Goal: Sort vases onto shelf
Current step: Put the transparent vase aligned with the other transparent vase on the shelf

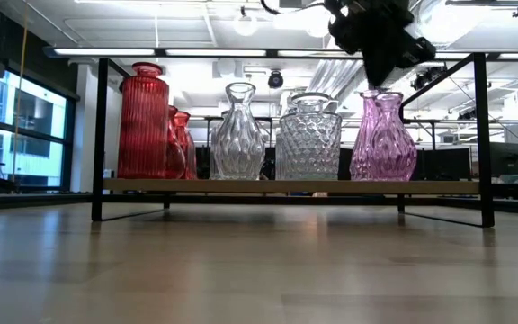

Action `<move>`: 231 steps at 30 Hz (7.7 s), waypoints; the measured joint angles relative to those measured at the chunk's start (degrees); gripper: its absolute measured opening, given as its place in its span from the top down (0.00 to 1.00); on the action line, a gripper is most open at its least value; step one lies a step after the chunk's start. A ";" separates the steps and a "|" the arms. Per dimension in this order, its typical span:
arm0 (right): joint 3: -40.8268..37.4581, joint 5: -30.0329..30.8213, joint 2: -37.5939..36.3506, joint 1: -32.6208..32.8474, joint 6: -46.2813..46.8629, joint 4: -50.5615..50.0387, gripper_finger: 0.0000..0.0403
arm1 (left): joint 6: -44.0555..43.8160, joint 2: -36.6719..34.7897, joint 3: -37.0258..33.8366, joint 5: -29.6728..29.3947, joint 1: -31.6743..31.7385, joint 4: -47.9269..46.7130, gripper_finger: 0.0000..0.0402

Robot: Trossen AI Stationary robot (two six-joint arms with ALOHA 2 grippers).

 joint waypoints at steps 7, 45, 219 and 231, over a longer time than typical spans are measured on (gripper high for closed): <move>9.09 6.37 0.03 5.92 -1.29 4.88 0.93 | 3.05 -0.53 0.02 4.06 -0.48 0.07 1.00; 20.77 16.69 11.90 21.98 -12.93 13.37 0.93 | -34.31 9.68 2.13 40.18 -16.44 -7.22 1.00; 20.77 34.90 4.05 57.69 42.21 -19.86 0.93 | 23.17 62.45 35.65 56.61 36.88 8.30 0.95; 20.77 34.73 4.05 56.31 40.74 -19.71 0.93 | 18.78 62.42 36.63 57.85 37.09 1.11 0.95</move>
